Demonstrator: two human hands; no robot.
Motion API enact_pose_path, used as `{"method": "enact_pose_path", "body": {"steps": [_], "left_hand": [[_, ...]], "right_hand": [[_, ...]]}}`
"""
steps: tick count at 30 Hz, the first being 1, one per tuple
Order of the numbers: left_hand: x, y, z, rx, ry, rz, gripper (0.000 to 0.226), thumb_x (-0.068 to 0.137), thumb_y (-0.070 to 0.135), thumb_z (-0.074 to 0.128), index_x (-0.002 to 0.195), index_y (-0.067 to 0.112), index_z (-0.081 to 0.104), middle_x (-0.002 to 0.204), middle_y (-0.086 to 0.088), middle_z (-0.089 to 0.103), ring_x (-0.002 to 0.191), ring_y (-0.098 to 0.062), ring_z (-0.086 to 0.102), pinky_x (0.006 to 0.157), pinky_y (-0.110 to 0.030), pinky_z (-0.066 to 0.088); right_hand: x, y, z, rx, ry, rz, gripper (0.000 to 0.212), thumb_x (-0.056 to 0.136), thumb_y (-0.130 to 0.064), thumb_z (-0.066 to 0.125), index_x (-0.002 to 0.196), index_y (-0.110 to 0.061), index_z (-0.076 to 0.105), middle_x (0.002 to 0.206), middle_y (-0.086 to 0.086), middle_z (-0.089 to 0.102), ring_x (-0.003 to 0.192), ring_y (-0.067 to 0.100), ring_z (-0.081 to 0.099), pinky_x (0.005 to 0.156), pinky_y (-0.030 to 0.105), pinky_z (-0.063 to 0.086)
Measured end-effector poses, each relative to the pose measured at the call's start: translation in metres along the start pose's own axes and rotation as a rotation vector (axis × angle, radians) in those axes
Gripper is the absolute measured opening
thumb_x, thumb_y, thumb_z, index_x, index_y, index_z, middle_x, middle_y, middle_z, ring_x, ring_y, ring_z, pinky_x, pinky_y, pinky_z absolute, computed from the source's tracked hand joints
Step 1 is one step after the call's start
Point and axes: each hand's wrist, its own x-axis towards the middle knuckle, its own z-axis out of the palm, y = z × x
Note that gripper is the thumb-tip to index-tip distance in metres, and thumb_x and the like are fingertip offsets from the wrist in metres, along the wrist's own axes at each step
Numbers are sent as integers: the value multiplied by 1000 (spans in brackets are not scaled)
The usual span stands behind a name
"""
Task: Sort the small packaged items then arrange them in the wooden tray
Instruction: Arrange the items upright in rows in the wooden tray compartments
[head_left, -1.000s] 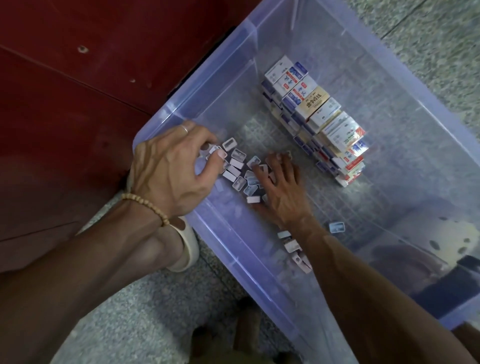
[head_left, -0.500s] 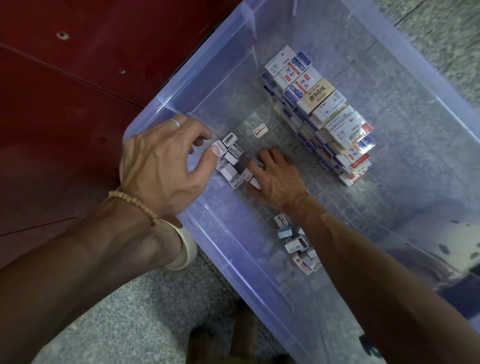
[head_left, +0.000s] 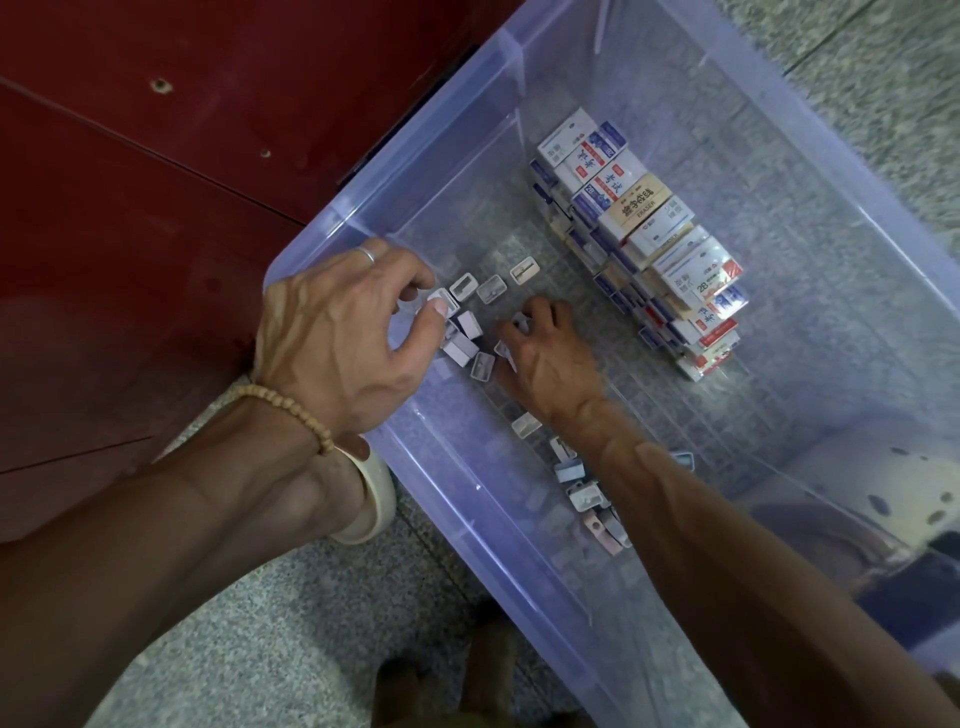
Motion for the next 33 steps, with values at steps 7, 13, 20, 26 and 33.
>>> {"method": "enact_pose_path", "body": {"steps": [7, 13, 20, 26, 33], "left_hand": [[0, -1, -1, 5, -17, -11, 22, 88, 39, 52, 93, 22, 65, 86, 7, 65, 79, -18, 63, 67, -37, 50], [1, 0, -2, 14, -27, -26, 17, 87, 35, 56, 91, 22, 65, 85, 8, 64, 78, -17, 62, 65, -35, 48], [1, 3, -6, -6, -89, -39, 26, 89, 43, 48, 95, 23, 64, 91, 7, 64, 82, -18, 64, 68, -36, 49], [5, 16, -26, -269, -57, -103, 29, 88, 41, 48, 94, 19, 66, 89, 6, 61, 81, -12, 60, 78, -37, 52], [3, 77, -107, -480, -76, 49, 34, 74, 38, 71, 102, 20, 67, 92, 9, 63, 88, -6, 60, 76, -20, 49]], "right_hand": [[2, -12, -33, 973, -14, 617, 11, 90, -15, 66, 101, -16, 67, 94, 8, 67, 83, 20, 65, 72, 30, 54], [-12, -20, -77, 2030, -157, 859, 24, 95, -24, 47, 105, -6, 57, 88, 8, 60, 80, 21, 61, 58, 30, 57], [-32, -50, -121, 2346, -55, 848, 29, 81, -24, 51, 97, -9, 69, 93, 17, 63, 78, 29, 63, 56, 32, 58], [-45, -69, -170, 2352, 21, 746, 29, 80, -24, 52, 91, -9, 74, 93, 19, 64, 78, 29, 63, 53, 30, 55], [-60, -107, -243, 2264, 8, 528, 29, 77, -30, 62, 99, -13, 71, 93, 13, 67, 74, 24, 65, 54, 27, 52]]}}
